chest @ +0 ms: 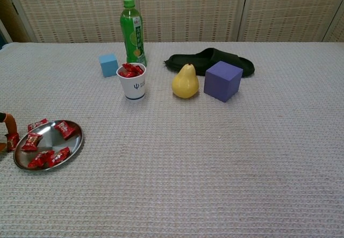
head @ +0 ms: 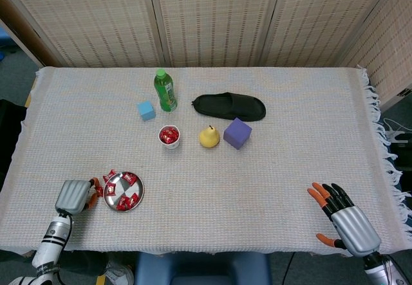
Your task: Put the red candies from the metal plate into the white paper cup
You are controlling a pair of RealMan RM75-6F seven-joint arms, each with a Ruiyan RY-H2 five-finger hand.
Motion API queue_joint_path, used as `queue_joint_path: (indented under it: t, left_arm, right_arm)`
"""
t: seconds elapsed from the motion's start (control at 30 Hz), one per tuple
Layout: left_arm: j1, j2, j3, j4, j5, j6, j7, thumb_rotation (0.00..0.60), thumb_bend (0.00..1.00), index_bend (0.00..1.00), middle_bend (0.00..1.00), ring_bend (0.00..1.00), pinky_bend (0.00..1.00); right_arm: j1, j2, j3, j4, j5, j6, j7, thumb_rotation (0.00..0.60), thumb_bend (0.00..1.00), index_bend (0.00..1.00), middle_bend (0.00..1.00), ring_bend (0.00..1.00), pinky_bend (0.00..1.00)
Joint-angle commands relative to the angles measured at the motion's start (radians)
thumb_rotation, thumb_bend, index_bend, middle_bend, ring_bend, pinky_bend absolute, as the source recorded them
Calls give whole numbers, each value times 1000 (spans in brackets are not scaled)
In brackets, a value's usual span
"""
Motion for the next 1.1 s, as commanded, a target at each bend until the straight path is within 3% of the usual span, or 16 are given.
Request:
queue_joint_path:
  t: [0.03,0.37,0.57,0.77,1.1]
  left_arm:
    - [2,-4,1,4,2,-1,-1,600,429,469,993,1000,1000]
    - [8,-15,-2,15,4,-10,6,600,425,521,993,1000,1000]
    - [20,23,-16,-41,28,39,-23,600,427,517,993,1000,1000]
    - [4,92,-95,-132,22,91,-82,600,428,480,992,1000,1000]
    - [-193,64,-254,-153,-17,-32,-55,600,427,472,993,1000,1000]
  right_arm:
    - [0,0,0,1,0,-1,0,600,47,0,0,0,0]
    - [-3,1,-1,2,-2,4,0,600,47,0,0,0,0]
    - [0,-1,2,1,4,-3,-1,600,47,0,0,0,0]
    - [6,-5,8,2,21,-19,-2,600,47,0,0,0,0]
    - [33,-20,44,-4,112,-91,-19,600,46,0,0,0,0]
